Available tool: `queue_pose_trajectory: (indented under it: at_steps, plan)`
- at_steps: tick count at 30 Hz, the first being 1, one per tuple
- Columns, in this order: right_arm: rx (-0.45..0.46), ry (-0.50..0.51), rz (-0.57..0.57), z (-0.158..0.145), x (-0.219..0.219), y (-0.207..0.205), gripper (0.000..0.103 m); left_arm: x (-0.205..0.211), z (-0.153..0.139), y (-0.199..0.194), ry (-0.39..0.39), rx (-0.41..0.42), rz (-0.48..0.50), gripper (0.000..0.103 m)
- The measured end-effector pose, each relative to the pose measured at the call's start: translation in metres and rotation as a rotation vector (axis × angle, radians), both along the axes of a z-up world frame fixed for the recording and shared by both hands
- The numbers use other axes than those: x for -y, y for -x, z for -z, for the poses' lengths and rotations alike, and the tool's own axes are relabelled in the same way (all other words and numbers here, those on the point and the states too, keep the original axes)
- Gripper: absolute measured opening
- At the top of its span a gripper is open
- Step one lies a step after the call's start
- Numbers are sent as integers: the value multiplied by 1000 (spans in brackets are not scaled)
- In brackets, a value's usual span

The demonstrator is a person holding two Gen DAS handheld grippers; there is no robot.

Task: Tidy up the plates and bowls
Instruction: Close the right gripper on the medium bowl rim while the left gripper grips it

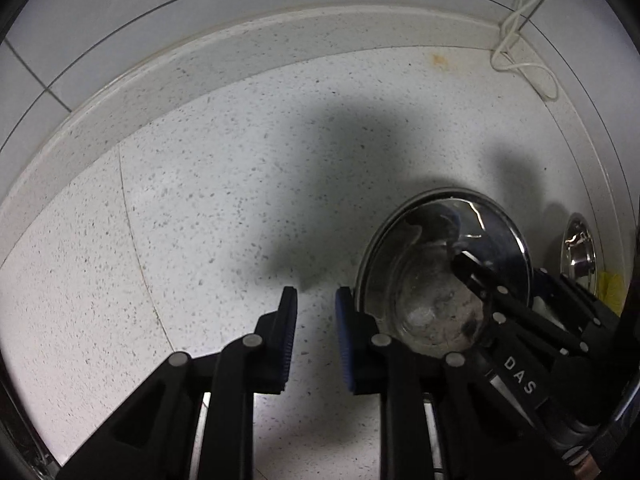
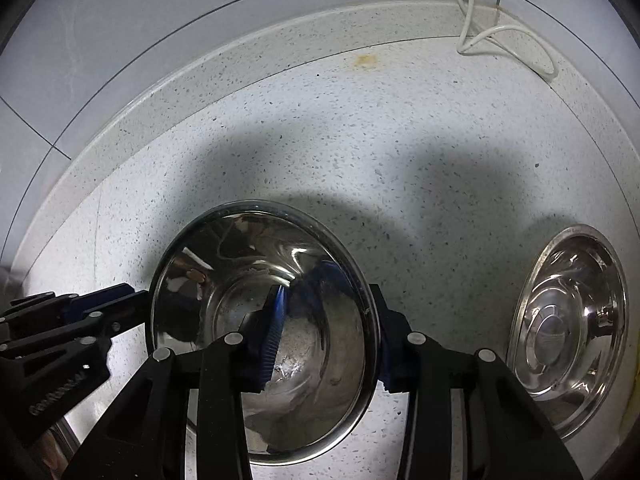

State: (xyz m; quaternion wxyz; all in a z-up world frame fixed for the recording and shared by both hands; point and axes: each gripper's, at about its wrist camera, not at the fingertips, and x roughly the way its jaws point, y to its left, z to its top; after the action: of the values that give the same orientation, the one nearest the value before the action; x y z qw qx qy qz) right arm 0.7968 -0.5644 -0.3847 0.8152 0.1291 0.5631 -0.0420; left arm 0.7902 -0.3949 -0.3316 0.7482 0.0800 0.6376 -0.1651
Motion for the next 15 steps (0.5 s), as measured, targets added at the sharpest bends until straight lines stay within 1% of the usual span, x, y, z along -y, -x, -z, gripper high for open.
queue_pose_trajectory:
  at_steps: [5, 7, 10, 15]
  plan:
    - [2, -3, 1, -2, -1, 0, 36, -1, 6, -5, 0, -30, -21, 19]
    - [2, -9, 3, -2, 0, 0, 36, 0, 6, -5, 1, -29, -29, 19]
    - [5, -25, 9, -2, 3, 3, 36, -2, 5, -6, 21, -53, -51, 19]
    - [5, -30, 4, -2, 5, 2, 36, -17, -22, -3, 74, -29, -95, 19]
